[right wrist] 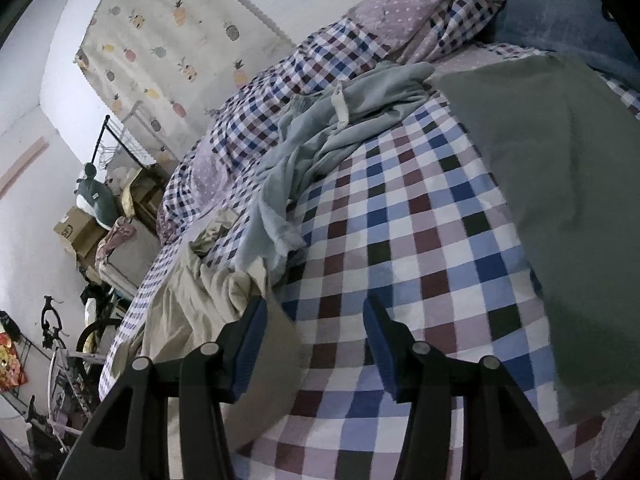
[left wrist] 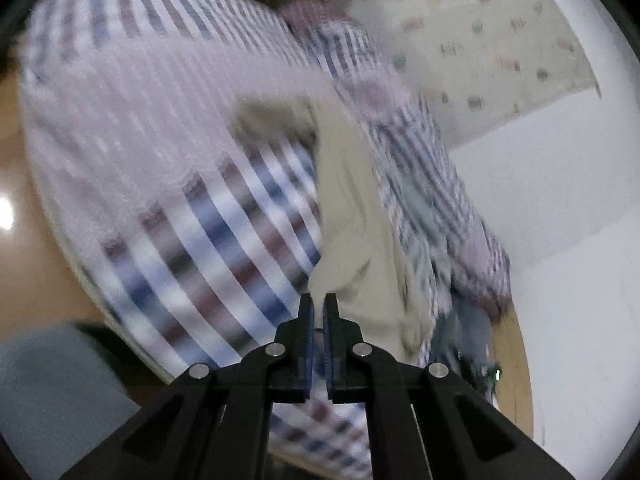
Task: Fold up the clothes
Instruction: 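Lift the khaki garment with both grippers and drape it along the bed edge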
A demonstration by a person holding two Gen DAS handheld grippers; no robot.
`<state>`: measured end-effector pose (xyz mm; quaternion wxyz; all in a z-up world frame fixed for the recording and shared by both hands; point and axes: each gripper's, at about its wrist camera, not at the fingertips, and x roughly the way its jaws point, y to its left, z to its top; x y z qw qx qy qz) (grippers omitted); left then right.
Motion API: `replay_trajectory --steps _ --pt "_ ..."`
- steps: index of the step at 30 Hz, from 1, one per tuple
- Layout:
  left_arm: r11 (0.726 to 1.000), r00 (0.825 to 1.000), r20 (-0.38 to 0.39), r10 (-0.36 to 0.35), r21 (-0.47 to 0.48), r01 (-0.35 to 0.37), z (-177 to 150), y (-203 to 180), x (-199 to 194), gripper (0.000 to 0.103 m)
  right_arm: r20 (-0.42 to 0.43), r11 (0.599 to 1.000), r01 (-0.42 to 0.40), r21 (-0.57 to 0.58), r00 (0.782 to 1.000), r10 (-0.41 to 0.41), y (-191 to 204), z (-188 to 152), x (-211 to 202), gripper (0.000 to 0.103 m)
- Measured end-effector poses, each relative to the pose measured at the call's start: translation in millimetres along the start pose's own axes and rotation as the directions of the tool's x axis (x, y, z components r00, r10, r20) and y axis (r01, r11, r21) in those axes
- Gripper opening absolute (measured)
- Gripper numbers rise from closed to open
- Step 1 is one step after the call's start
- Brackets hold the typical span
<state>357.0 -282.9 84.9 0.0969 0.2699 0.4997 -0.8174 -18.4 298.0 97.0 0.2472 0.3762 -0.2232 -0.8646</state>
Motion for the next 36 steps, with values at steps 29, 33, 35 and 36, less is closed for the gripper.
replay_trajectory --steps 29,33,35,36 --pt "0.991 0.989 0.099 0.111 -0.091 -0.102 34.2 59.3 -27.0 0.003 -0.261 0.986 -0.12 0.113 0.954 0.146 44.7 -46.1 69.2 0.005" --pt "0.992 0.993 0.062 0.095 -0.09 -0.09 34.7 62.7 -20.4 0.003 -0.191 0.99 -0.101 0.094 0.975 0.118 36.1 -48.3 21.4 0.003" --pt "0.993 0.996 0.048 0.078 -0.09 -0.074 34.2 64.1 -18.3 0.003 -0.156 0.994 -0.085 0.069 0.983 0.095 34.0 -50.8 -11.5 0.003" --pt "0.994 0.997 0.042 0.07 -0.091 -0.066 34.1 64.8 -17.6 0.003 -0.144 0.995 -0.077 0.061 0.986 0.085 32.7 -56.3 -28.4 0.003"
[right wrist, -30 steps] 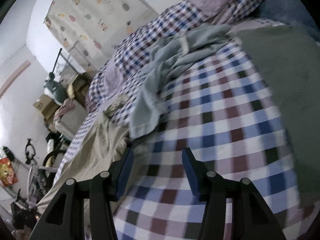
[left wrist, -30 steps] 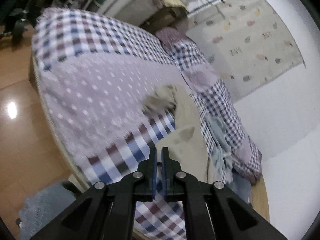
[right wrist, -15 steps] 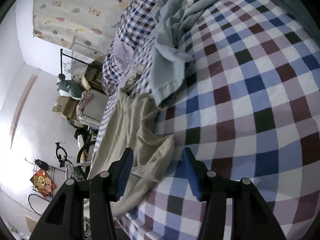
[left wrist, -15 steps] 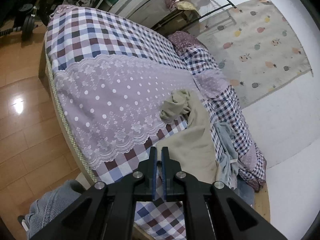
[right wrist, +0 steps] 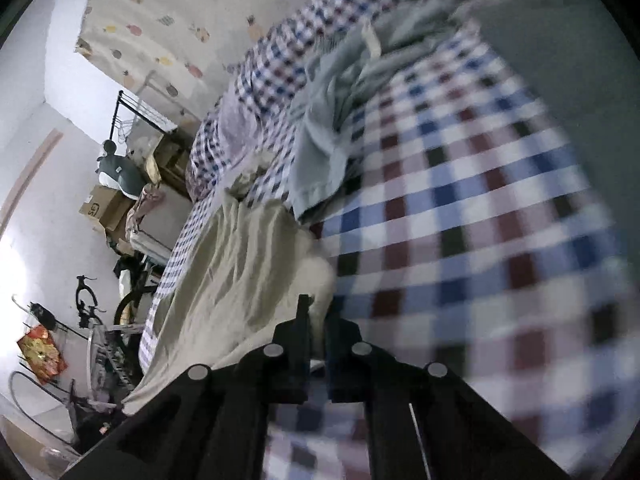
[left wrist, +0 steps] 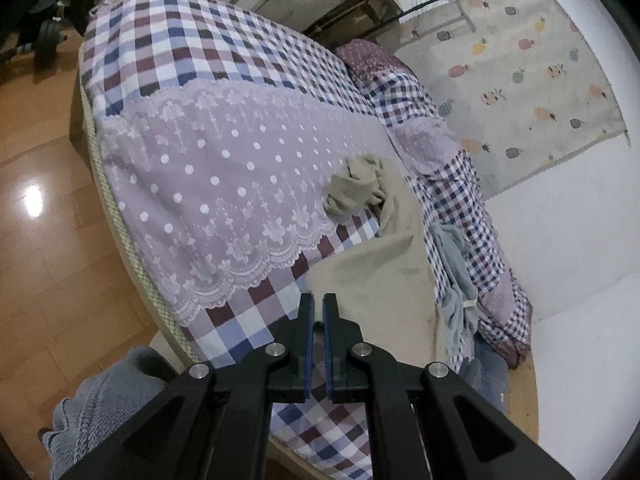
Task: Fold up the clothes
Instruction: 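Lift the khaki garment with both grippers and drape it along the bed edge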
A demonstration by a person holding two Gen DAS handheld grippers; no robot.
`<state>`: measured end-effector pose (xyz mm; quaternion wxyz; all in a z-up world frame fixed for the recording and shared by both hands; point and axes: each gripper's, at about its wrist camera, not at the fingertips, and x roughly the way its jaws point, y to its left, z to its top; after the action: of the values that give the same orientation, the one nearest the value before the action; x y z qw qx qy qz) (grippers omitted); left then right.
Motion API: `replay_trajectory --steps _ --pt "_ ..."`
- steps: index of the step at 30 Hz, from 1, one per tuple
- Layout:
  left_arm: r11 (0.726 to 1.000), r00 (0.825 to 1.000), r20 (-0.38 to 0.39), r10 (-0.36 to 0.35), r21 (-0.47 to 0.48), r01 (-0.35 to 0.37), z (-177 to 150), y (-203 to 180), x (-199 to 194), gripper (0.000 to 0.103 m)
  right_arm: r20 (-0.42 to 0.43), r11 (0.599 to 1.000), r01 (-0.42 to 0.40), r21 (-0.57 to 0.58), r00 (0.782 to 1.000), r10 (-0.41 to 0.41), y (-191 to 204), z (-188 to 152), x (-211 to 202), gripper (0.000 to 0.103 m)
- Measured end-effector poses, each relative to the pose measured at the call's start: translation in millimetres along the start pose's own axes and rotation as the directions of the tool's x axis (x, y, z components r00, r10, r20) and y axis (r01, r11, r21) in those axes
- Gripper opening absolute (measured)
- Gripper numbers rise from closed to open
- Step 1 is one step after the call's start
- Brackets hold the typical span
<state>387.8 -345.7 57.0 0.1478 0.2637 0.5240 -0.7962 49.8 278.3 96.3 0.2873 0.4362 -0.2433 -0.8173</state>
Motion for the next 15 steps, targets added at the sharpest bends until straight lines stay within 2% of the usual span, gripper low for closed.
replay_trajectory --steps 3,6,10,15 --pt "1.0 1.0 -0.012 -0.024 -0.005 0.024 0.2 1.6 0.0 0.003 0.021 1.0 0.029 -0.007 0.999 -0.029 -1.9 -33.8 -47.6 0.003" --pt "0.999 0.999 -0.022 -0.043 -0.012 0.043 2.3 5.3 -1.8 0.003 -0.002 0.998 0.062 0.017 0.998 -0.062 -0.5 -77.4 -81.1 0.003" --pt "0.997 0.998 -0.015 -0.067 -0.025 0.067 8.1 11.6 -9.0 0.003 -0.009 0.995 0.097 -0.021 0.995 -0.097 17.8 -112.2 -104.3 0.002" --pt "0.997 0.997 -0.003 -0.078 -0.027 0.078 18.1 18.0 -19.2 0.003 -0.04 0.988 0.152 -0.028 0.987 -0.153 26.0 -145.4 -107.5 0.003"
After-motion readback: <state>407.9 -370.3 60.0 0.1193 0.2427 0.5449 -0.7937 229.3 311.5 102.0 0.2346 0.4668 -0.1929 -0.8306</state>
